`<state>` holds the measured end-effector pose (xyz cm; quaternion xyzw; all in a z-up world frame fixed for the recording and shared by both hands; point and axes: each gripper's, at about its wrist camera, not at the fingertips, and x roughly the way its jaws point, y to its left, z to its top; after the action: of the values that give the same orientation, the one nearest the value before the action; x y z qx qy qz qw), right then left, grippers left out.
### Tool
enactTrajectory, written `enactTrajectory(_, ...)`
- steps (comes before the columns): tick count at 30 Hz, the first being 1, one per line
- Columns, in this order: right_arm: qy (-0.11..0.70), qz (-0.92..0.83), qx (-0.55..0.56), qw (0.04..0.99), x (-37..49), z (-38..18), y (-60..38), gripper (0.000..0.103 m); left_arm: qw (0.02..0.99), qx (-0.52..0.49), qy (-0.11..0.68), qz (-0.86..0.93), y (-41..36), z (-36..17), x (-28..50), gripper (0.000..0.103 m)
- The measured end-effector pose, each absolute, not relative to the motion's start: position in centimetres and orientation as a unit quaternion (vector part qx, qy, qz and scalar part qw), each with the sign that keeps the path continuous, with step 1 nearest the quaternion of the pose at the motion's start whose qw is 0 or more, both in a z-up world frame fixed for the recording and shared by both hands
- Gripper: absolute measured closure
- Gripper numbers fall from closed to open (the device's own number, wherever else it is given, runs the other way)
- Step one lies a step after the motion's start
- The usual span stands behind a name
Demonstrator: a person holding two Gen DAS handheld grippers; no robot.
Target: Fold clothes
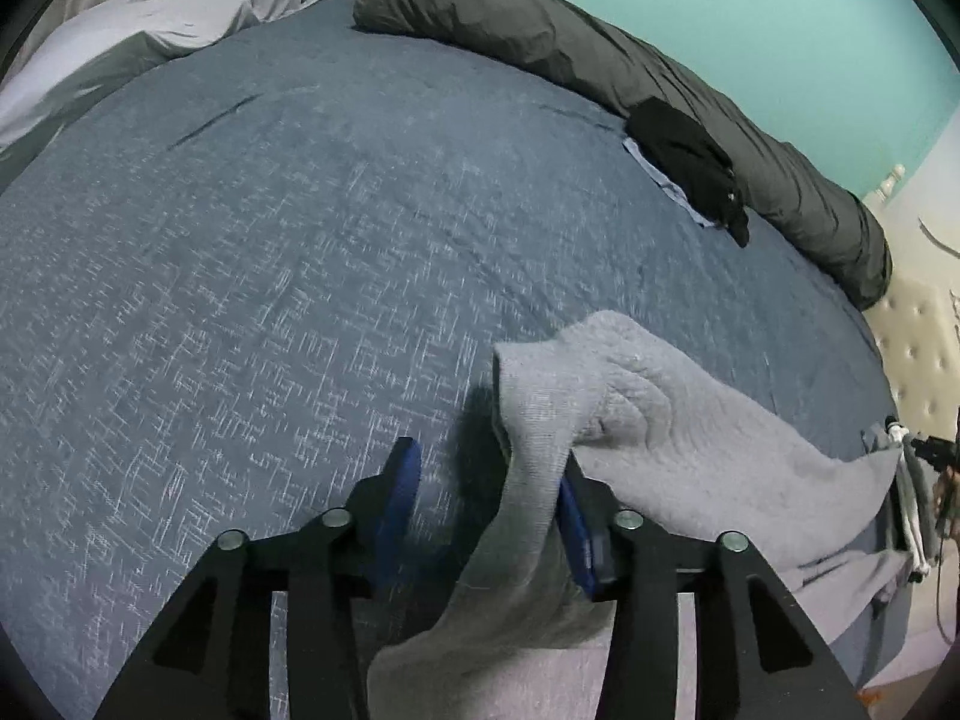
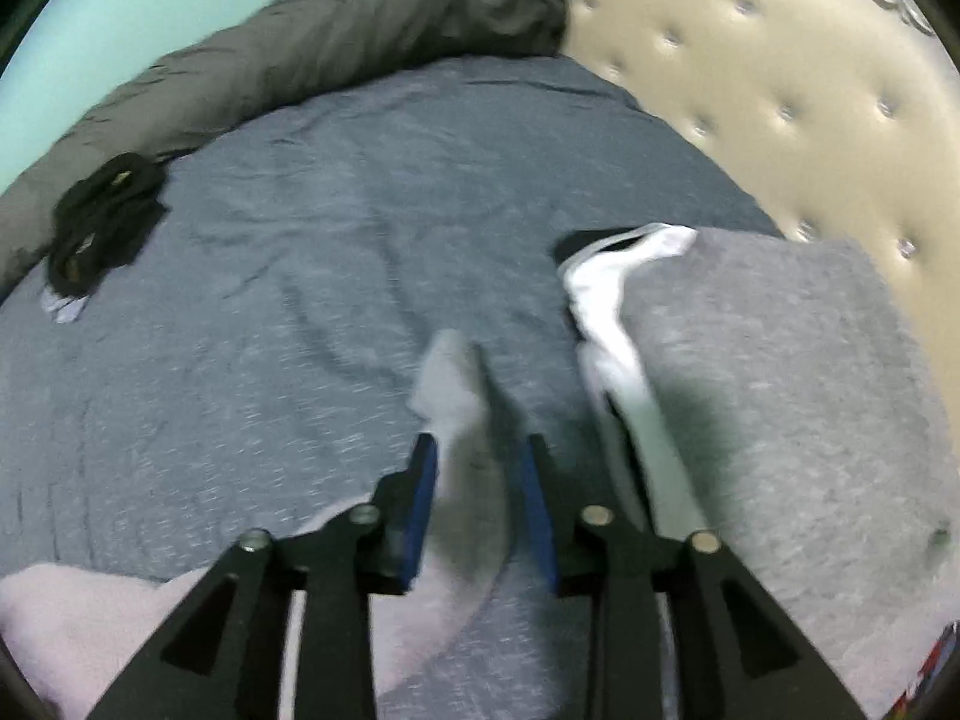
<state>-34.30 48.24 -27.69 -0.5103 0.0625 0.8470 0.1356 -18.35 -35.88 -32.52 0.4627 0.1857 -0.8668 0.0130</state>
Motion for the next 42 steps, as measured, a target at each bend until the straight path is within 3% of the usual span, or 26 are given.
enactTrajectory(5, 0.056, 0.850, -0.519, 0.065, -33.7, -29.0, 44.2, 0.067, 0.025, 0.467, 0.198, -0.862, -36.1, -32.2, -17.6, 0.054)
enactTrajectory(15, 0.042, 0.837, -0.540, -0.080, -34.1, -33.1, 34.5, 0.061, 0.009, 0.469, 0.200, -0.860, -36.7, -33.6, -20.8, 0.036)
enactTrajectory(18, 0.022, 0.833, -0.538, -0.124, -34.0, -34.1, 30.9, 0.055, 0.000, 0.474, 0.198, -0.858, -36.3, -34.9, -23.1, 0.036)
enactTrajectory(32, -0.088, 0.797, -0.546, -0.245, -35.0, -40.1, 18.9, 0.051, -0.017, 0.489, 0.204, -0.848, -36.1, -39.7, -29.7, 0.036)
enactTrajectory(34, -0.103, 0.791, -0.547, -0.253, -35.0, -40.8, 17.9, 0.051, -0.024, 0.478, 0.201, -0.855, -35.7, -39.6, -29.5, 0.055)
enactTrajectory(35, -0.110, 0.788, -0.549, -0.258, -35.0, -41.2, 17.5, 0.051, -0.028, 0.476, 0.201, -0.856, -35.7, -39.6, -29.4, 0.058)
enactTrajectory(37, -0.133, 0.783, -0.550, -0.260, -34.6, -41.8, 16.7, 0.051, -0.036, 0.477, 0.191, -0.857, -35.2, -39.5, -29.2, 0.080)
enactTrajectory(38, -0.145, 0.780, -0.550, -0.261, -34.4, -42.0, 16.3, 0.055, -0.040, 0.478, 0.186, -0.858, -34.9, -39.5, -29.1, 0.081)
enactTrajectory(39, -0.151, 0.781, -0.548, -0.260, -34.2, -42.0, 16.1, 0.070, -0.042, 0.476, 0.181, -0.859, -34.7, -39.4, -29.1, 0.087)
enactTrajectory(42, -0.160, 0.787, -0.537, -0.259, -33.6, -41.6, 16.1, 0.096, -0.040, 0.461, 0.175, -0.869, -34.7, -37.9, -28.7, 0.090)
